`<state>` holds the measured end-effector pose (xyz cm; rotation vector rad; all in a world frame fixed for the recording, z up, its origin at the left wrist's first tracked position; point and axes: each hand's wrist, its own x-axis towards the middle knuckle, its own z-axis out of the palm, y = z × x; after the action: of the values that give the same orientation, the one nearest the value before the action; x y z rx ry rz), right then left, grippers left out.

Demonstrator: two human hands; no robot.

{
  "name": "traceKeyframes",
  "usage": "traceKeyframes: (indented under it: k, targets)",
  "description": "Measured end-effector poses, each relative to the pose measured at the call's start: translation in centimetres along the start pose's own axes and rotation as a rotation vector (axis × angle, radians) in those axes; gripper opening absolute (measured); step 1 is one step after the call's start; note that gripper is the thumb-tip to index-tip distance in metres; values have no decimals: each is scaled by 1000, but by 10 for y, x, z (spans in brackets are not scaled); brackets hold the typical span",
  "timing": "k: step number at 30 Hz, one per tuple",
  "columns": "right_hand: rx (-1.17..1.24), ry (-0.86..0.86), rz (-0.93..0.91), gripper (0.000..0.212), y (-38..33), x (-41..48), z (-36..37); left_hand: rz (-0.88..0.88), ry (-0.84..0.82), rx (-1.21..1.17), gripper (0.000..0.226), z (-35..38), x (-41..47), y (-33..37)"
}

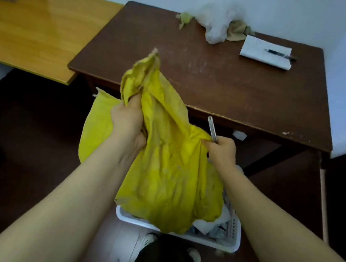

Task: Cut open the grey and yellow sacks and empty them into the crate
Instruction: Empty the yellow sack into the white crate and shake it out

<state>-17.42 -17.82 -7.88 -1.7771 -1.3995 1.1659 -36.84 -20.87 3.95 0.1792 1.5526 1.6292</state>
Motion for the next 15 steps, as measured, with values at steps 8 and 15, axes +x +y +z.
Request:
traceKeyframes:
  k: [8,15]
  targets:
    - [-84,23,-72,43,1,-7,3,-14,93,17,19,-14,21,-3]
    - [-37,11,14,41,7,-1,2,-156,-5,32,14,-40,28,-5]
